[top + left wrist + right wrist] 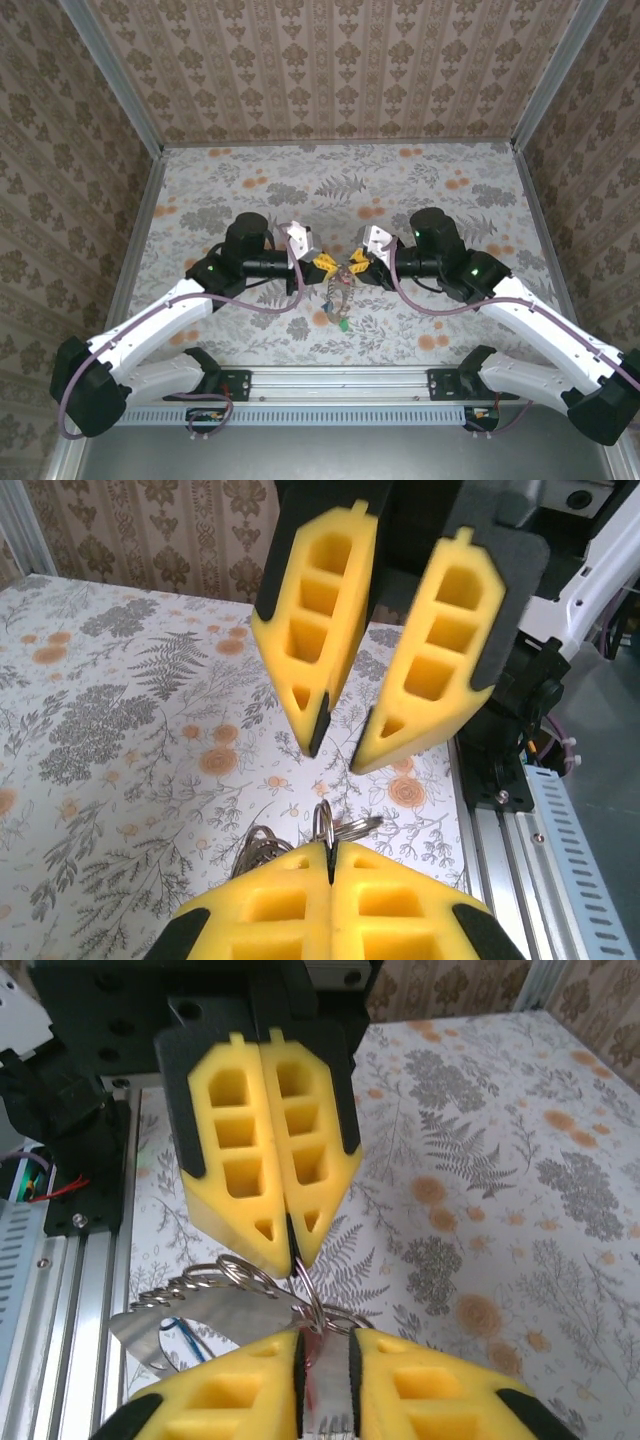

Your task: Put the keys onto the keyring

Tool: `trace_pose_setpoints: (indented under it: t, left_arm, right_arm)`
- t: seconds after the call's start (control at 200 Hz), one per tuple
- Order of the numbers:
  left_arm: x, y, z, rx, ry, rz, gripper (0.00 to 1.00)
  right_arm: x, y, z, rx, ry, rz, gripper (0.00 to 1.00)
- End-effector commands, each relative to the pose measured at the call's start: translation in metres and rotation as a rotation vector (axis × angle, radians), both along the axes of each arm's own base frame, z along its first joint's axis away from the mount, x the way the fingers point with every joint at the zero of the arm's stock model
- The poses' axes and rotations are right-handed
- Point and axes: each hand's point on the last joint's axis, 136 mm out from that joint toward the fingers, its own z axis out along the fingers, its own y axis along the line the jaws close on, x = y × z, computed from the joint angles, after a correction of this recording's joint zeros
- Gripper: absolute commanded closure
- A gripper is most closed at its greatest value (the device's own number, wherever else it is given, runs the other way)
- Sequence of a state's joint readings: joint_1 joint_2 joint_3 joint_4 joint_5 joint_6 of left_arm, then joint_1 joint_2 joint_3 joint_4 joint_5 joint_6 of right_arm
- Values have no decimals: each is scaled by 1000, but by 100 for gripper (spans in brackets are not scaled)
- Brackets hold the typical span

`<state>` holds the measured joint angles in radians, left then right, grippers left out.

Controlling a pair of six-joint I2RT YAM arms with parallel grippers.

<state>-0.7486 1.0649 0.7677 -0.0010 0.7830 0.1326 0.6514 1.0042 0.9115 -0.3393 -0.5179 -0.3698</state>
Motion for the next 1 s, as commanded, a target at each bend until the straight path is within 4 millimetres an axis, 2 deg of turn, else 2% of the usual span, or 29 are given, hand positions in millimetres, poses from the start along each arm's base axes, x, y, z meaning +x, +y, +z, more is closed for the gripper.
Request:
trace_pose_setpoints:
  t: [0.0,0.17,0.505,0.615,0.76,0.895,0.995]
  left_arm:
    - [-5,-1,29,-112,-18,-32,100]
    - [-7,-3,33,-146,-17,-44,100]
    - [-14,-1,37,-165,-31,-75,100]
    - [-15,-1,37,-164,-33,-79,100]
    - [-16,-2,36,-162,-33,-85,100]
    - [-17,-3,36,-164,-37,-85,100]
    - [-16,-3,36,-163,-41,-80,100]
  right_arm:
    - [-8,6,5,63,27,47,75]
    - [-7,10,-6,53,69,57,66]
    - [6,5,-9,53,57,7,67]
    - [1,8,-4,82,69,36,74]
    - [-3,14,5,124,82,76,77]
    - [-4,16,3,118,95,93,82]
    - [-6,18,4,120,102,110,95]
